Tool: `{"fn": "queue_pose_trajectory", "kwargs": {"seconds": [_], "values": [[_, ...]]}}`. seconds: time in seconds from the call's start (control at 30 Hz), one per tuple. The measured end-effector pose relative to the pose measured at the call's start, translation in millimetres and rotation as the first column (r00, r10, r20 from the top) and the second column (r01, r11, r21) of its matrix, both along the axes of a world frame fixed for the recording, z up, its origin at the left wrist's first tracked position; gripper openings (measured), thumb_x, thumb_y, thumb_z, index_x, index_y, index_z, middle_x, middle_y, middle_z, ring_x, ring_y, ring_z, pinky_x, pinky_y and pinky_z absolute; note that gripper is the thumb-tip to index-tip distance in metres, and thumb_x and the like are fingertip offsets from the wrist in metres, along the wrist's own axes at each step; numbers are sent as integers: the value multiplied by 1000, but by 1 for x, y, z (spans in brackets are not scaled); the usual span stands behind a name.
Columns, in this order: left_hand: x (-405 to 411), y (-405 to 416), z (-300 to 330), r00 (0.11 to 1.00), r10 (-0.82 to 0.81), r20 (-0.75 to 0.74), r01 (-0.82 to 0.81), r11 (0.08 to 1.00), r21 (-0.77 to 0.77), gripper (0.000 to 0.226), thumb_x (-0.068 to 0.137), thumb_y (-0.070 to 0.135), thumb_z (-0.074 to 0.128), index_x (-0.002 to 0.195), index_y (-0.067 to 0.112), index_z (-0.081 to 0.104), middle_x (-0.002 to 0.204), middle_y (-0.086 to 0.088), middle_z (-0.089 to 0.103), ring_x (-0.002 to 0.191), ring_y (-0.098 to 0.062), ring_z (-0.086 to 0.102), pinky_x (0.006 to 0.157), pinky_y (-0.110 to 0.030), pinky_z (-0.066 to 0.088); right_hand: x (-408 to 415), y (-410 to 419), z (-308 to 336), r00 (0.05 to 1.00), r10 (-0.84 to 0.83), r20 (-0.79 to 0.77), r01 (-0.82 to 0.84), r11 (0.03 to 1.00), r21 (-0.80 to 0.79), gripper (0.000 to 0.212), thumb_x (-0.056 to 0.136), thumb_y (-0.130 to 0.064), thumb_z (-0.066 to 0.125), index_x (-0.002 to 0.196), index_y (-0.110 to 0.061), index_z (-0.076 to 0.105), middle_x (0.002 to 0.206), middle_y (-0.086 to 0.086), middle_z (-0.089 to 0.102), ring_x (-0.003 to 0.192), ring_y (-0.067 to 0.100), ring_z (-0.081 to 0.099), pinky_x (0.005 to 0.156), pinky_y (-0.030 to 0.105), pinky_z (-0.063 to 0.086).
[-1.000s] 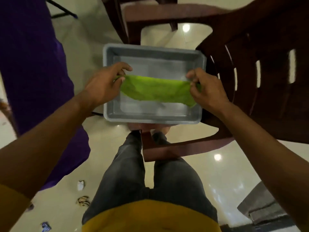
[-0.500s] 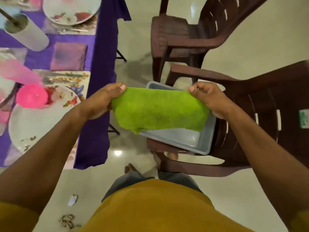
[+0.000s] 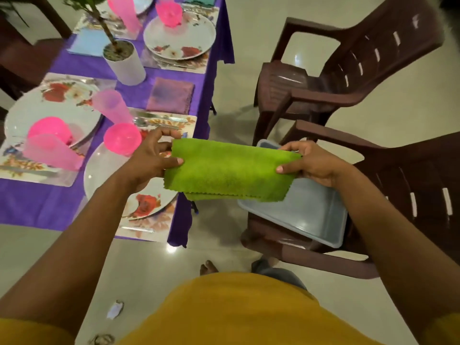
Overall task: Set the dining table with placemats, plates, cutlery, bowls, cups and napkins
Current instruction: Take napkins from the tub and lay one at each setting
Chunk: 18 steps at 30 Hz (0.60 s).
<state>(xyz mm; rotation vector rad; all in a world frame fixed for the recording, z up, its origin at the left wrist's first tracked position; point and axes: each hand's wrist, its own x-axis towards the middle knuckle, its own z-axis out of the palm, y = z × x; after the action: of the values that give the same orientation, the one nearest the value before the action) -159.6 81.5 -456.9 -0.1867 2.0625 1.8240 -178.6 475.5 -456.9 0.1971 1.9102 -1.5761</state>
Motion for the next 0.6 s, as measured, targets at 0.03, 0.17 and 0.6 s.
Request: {"fn": "queue_pose_trajectory", "kwargs": {"seconds": [0.03,0.17,0.6], "values": [[4,-7,-6,999,26,-48,-29,997,-65,48,89,-9,73,124,20,57,113,-9,65,100,-25,63,55,-32,56,4,-10,6,999,-22,-22,22,1000,-17,58,63,-12,87,117,-13,67,117,10,67,117,33,66,91,48,60],[19,-19,-29,962,89,-258,-161,948,-273,38,85,-2,77,108,26,66,115,12,66,108,-17,63,76,-37,55,16,-48,32,984,-81,-160,68,994,-84,56,74,-17,83,126,-23,61,128,12,61,111,26,67,88,58,57],[95,53,46,779,-73,-623,-65,978,-197,69,80,54,84,132,20,55,130,7,56,118,-17,61,94,-33,55,32,-160,79,934,-278,-222,195,922,-334,45,93,8,66,132,-14,57,98,9,60,83,24,66,69,41,62]]}}
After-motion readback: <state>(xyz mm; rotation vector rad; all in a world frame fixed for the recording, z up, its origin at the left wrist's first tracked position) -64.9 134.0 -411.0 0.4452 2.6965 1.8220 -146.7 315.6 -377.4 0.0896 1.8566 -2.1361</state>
